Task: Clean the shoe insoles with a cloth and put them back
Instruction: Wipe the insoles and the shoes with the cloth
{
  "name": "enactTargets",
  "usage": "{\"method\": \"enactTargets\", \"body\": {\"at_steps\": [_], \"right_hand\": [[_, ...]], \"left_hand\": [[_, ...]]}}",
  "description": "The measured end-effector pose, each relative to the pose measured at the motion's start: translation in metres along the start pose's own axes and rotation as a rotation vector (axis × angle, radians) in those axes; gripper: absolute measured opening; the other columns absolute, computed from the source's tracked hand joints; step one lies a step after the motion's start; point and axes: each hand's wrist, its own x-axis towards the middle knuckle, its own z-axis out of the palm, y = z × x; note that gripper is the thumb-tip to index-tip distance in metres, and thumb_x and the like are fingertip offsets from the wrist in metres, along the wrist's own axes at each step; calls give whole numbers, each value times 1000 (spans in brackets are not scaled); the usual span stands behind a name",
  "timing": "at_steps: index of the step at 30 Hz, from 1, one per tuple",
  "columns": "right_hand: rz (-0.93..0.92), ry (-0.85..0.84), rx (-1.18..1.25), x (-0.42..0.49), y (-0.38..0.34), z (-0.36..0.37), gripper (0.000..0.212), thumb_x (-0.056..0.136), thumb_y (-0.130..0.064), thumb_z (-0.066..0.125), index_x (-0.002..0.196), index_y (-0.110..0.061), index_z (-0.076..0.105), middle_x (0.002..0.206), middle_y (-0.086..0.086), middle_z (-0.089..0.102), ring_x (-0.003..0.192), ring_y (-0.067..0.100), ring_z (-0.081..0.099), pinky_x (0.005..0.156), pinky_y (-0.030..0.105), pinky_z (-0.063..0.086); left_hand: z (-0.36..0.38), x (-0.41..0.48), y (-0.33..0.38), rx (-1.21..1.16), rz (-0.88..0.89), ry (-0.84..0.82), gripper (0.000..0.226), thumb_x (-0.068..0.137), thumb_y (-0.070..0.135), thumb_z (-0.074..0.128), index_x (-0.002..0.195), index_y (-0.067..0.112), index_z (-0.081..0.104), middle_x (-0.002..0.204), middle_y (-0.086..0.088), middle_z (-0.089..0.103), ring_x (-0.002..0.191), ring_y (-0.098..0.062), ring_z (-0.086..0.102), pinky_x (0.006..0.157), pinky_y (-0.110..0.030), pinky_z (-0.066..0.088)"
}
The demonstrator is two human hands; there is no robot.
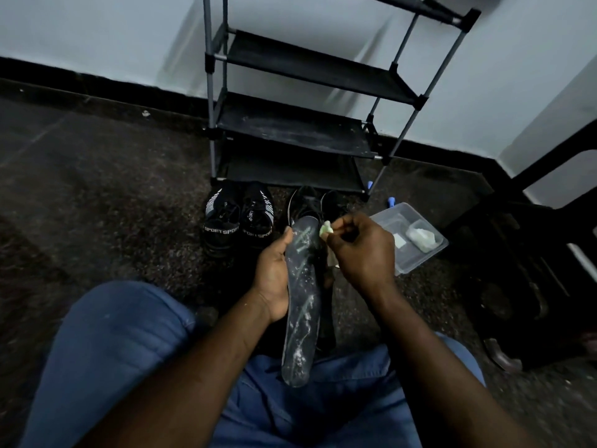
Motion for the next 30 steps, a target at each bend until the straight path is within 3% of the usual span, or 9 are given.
{"method": "enactTargets", "body": {"at_steps": [4,8,12,15,17,20,26,30], "right_hand": [[-48,-71,-115,0,4,13,8,86,-25,80,89,-30,74,82,-14,73,72,1,68,70,33,61],[-143,-32,-165,-3,13,17,6,89,-29,77,95,-29,79,95,-12,74,84,6,68,80,34,59],[-171,53,-200,-3,22,21,10,83,-21,81,89,-28,77,97,-8,64,86,12,63,76,36,57],[-206,40,-235,-3,26,23,10,84,-23,77,94,-25,76,99,-5,63,87,15,62,76,35,56],[-241,13,-288,-5,28,25,16,85,-28,74,101,-25,76,99,-2,64,88,18,63,76,35,56],[-278,-43,-323,-8,30,27,27,82,-22,71,109,-22,75,101,1,66,93,24,63,80,36,55],[-149,38,-182,-1,25,29,19,85,-16,74,101,-26,71,94,-7,72,82,11,67,75,34,59],[-158,34,-239,0,25,35,17,88,-19,72,103,-25,76,98,-3,72,85,15,67,77,33,57]], "left_hand": [[0,6,-2,-21,-32,3,66,101,55,44,144,5,56,125,-19,66,105,-30,67,90,-39,57],[-1,11,-3,-29,-58,-7,68,101,56,44,145,6,55,119,-18,69,103,-29,68,89,-38,57],[-3,13,-6,-19,-65,-14,68,102,57,41,143,5,55,112,-16,71,96,-28,70,79,-35,60],[-5,17,-8,-17,-64,-14,63,102,56,40,132,5,63,104,-14,73,90,-25,72,75,-33,59],[-6,18,-7,-17,-55,-7,61,102,56,42,128,6,65,106,-14,73,92,-25,72,80,-34,57],[-9,21,-6,-8,-44,13,67,101,58,44,139,4,59,113,-15,71,99,-26,69,88,-38,53],[-10,25,-13,23,-67,13,61,103,58,40,131,10,65,108,-12,74,92,-25,73,74,-33,59],[-9,26,-18,44,-90,3,55,104,55,38,116,14,72,106,-12,75,91,-24,74,73,-32,59]]}}
